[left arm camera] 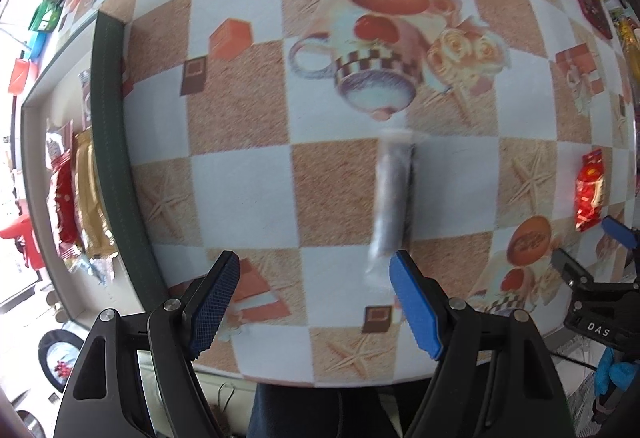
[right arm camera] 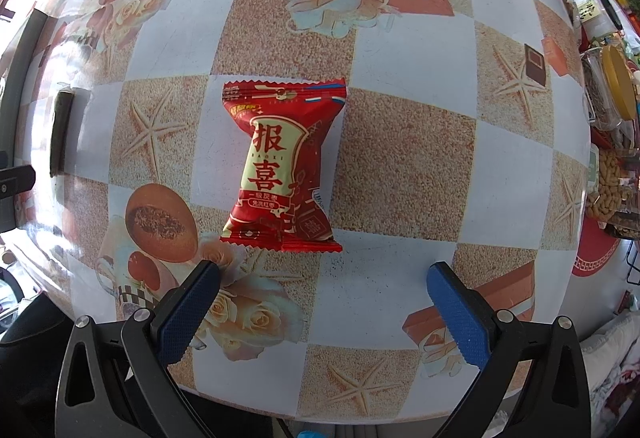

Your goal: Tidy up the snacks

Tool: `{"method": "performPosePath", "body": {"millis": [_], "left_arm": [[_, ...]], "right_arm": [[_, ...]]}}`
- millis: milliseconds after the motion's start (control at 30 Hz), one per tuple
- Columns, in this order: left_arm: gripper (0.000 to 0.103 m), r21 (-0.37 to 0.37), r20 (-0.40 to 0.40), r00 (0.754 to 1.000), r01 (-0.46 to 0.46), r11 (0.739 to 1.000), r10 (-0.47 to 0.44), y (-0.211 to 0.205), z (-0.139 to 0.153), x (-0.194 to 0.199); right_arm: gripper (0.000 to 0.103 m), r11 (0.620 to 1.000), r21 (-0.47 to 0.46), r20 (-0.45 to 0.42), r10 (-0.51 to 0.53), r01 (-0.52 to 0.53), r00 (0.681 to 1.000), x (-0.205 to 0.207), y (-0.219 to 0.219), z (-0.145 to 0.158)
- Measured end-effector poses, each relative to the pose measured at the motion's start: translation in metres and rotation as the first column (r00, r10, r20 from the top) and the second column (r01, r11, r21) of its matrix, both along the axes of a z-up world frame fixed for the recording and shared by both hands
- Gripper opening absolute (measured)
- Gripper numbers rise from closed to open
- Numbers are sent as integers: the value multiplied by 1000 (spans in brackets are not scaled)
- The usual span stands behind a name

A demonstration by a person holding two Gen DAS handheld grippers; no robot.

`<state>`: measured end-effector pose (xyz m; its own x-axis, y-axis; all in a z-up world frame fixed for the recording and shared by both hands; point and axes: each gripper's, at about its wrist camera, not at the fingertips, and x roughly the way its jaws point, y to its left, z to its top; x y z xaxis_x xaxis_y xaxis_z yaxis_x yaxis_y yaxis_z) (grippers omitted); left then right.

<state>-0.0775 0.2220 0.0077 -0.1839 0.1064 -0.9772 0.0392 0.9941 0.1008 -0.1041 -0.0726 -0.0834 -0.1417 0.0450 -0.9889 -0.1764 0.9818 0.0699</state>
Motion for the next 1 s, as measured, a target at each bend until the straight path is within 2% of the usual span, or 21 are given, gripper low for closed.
{"method": "performPosePath", "body": {"millis": [233, 433, 533, 700, 767, 967, 1000], "left_arm": [[80, -39, 38, 999, -8, 999, 10, -14, -11, 16], [80, -54, 57, 998, -15, 998, 18, -17, -21, 20], [81, -78, 80, 996, -33, 996, 39, -20, -25, 14], [92, -96, 94, 994, -53, 994, 62, -17, -27, 20], [100, -92, 92, 994, -46, 995, 55, -20, -31, 21], [103, -96, 95, 994, -51, 994, 61, -21, -36, 13], [103, -95, 92, 994, -49, 994, 58, -20, -36, 12]], "right_arm": [[103, 989, 69, -21, -132, 134, 991, 21, -23, 15], [103, 992, 70, -4, -106, 106, 994, 45, -8, 22], [103, 991, 63, -21, -120, 121, 993, 57, 2, 17], [103, 989, 23, -76, -143, 145, 987, 73, 10, 0], [103, 991, 4, -70, -137, 137, 988, 75, 13, -2], [103, 992, -15, -72, -123, 122, 990, 84, 20, -1], [100, 992, -20, -69, -123, 122, 990, 86, 21, 0]]}}
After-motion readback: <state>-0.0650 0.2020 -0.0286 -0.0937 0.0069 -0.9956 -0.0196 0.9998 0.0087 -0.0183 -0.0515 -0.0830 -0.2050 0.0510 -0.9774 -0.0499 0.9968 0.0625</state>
